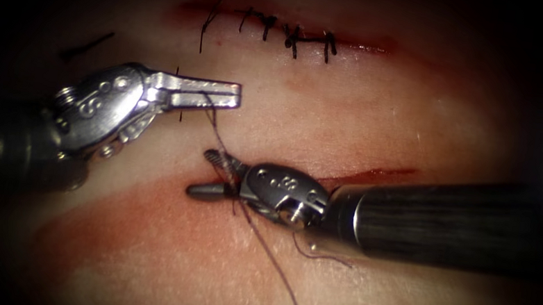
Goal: Wound Closure
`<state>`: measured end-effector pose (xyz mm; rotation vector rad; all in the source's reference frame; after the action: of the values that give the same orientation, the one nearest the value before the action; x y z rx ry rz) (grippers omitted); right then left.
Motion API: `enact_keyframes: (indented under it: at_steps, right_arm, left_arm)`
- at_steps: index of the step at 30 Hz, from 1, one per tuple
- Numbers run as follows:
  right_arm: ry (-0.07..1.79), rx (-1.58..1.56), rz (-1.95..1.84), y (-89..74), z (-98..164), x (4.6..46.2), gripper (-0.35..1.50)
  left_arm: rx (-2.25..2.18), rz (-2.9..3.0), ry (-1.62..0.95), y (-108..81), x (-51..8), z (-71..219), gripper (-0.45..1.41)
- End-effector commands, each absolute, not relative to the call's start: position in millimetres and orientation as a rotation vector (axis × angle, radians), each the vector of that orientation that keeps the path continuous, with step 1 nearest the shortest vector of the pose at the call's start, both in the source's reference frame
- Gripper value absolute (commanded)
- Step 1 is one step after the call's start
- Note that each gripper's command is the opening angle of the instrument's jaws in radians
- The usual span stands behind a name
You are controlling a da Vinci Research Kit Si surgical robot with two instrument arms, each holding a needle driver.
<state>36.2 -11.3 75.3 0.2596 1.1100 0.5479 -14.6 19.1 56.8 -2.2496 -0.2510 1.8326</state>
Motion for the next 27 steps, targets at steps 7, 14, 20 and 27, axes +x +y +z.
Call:
enact_keyframes:
  at_steps: [7,14,20,27]
  right_arm:
    - [1.126,0.272,0.511,-12.0,75.7,36.1,-0.35]
    - [1.099,0.244,0.53,-11.4,75.0,35.1,-0.35]
    - [1.136,0.199,0.588,-11.3,73.4,34.3,1.47]
    - [1.155,0.233,0.563,-12.1,72.0,32.0,1.47]
  left_arm:
    - [-2.251,1.831,-0.254,18.8,-15.3,57.3,-0.45]
    - [-2.256,1.829,-0.259,18.6,-15.0,57.1,-0.45]
    - [-2.253,1.824,-0.274,19.5,-13.3,57.1,-0.45]
    - [-2.244,1.832,-0.27,19.5,-12.6,57.5,-0.45]
